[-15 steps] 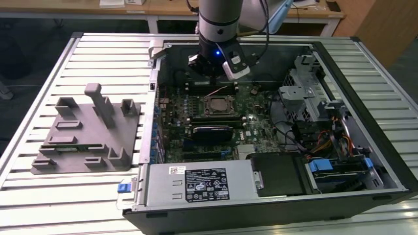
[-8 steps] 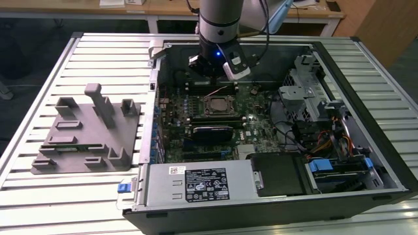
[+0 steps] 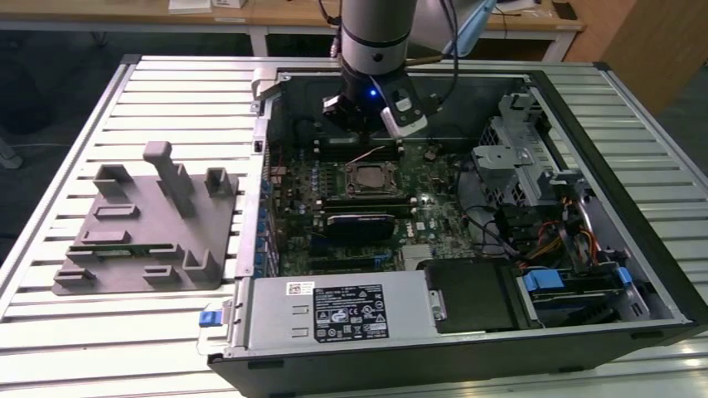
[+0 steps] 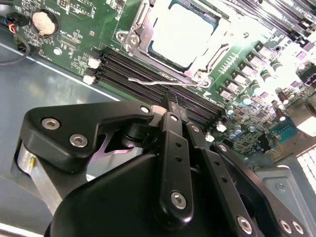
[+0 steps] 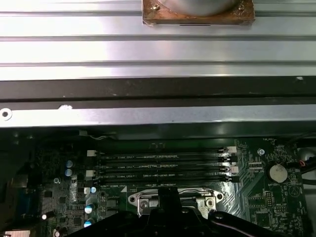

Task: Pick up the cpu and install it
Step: 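Install the first cpu locking lever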

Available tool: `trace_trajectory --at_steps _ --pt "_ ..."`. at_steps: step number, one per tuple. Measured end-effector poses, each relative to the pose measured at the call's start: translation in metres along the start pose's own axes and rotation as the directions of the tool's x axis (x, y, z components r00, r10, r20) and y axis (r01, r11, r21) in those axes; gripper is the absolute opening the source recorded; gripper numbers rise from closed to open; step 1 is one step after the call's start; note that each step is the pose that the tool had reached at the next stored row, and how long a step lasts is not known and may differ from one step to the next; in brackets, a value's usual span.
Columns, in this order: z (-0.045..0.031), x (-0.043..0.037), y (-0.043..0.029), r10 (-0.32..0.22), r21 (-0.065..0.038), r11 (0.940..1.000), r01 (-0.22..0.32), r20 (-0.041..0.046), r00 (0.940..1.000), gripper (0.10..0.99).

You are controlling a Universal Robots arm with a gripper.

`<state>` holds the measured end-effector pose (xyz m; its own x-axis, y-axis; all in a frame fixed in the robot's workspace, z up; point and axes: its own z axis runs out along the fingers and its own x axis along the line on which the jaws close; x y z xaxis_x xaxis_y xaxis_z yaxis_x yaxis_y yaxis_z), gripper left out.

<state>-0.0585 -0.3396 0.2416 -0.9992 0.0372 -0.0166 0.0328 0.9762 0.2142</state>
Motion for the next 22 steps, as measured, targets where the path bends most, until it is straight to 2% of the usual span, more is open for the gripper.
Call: trace_trajectory --at_steps 8,16,22 --pt "0.0021 -0.0066 -0.0001 0.002 0.012 0.9999 -0.002 0.0009 1.0 0.106" --pt "0.0046 -0.0086 -0.0006 0.006 0.03 0.9995 -0.007 0.0029 1.0 0.106" --pt "0.0073 -0.0087 -0.0012 0.007 0.034 0.9994 -0.007 0.0038 1.0 0.106"
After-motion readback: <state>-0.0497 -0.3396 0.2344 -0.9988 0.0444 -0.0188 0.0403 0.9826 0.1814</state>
